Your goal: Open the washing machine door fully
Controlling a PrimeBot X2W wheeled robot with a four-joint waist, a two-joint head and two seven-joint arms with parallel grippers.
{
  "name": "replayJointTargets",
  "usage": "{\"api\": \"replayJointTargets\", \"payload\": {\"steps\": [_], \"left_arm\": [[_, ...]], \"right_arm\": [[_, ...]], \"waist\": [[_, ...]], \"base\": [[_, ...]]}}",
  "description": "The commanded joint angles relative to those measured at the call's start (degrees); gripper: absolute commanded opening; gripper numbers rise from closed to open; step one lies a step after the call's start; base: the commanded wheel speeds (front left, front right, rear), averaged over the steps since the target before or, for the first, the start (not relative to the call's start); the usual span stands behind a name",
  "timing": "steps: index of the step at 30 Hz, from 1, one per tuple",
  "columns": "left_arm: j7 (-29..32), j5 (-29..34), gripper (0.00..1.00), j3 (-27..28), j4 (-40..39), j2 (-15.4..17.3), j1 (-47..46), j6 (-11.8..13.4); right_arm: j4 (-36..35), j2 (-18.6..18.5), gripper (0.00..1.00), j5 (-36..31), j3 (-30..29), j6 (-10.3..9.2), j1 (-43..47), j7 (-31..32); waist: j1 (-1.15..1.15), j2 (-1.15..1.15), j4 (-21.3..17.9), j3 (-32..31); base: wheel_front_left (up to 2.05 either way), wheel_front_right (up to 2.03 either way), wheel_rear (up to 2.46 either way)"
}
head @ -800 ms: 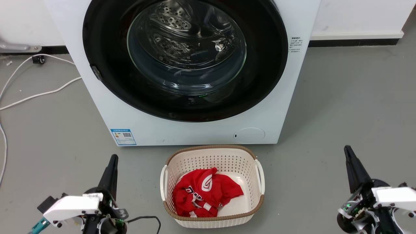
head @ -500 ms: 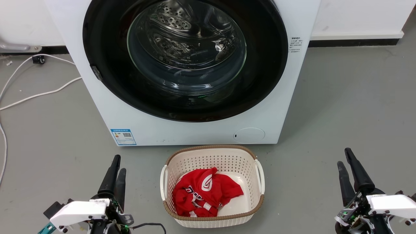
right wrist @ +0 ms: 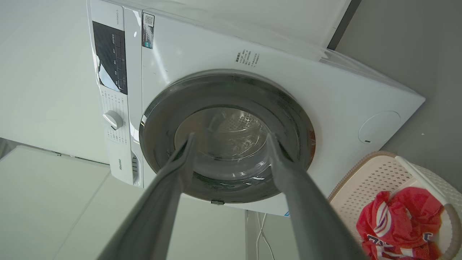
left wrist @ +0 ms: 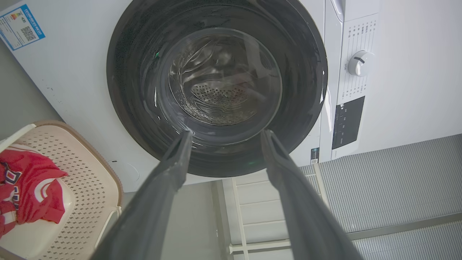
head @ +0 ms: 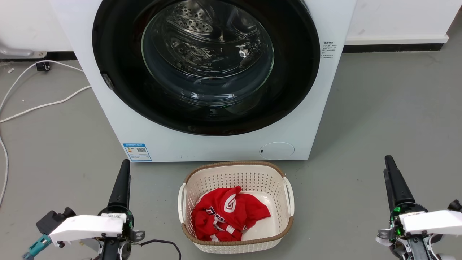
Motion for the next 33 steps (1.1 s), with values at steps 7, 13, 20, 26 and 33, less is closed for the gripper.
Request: {"api": "replayJointTargets", "payload": {"steps": [7,13,20,26,33], "left_arm": [[-1.8,9.9,1.0,-0.2,-4.1,0.2,-0.6,-0.1],[-3.1,17.3,1.0,-0.4,-5.6,0.2,-0.1,-0.1],[-4.5,25.0,1.0,-0.3,-6.5,0.1,0.4,-0.1],[-6.0,34.9,1.0,-1.2,-7.1,0.1,1.1,0.3],[-7.2,42.5,1.0,-2.2,-7.5,0.2,1.6,1.1]], "right_arm": [[-4.0,0.0,1.0,-14.0,0.6,0.0,0.1,-1.8],[-5.0,0.1,1.0,-22.4,0.8,0.0,1.0,-2.9],[-6.1,0.2,1.0,-30.2,0.9,0.0,1.3,-3.3],[-7.6,0.4,1.0,-38.2,1.5,0.0,1.9,-3.9],[-8.8,0.5,1.0,-45.1,1.7,0.0,2.5,-4.3]], "waist": [[0.0,0.0,0.0,0.0],[0.0,0.0,0.0,0.0],[0.0,0.0,0.0,-0.1],[0.0,0.0,0.0,-0.1],[0.0,0.0,0.1,-0.1]], "base": [[0.0,0.0,0.0],[0.0,0.0,0.0],[0.0,0.0,0.0],[0.0,0.0,0.0],[0.0,0.0,0.0]]}}
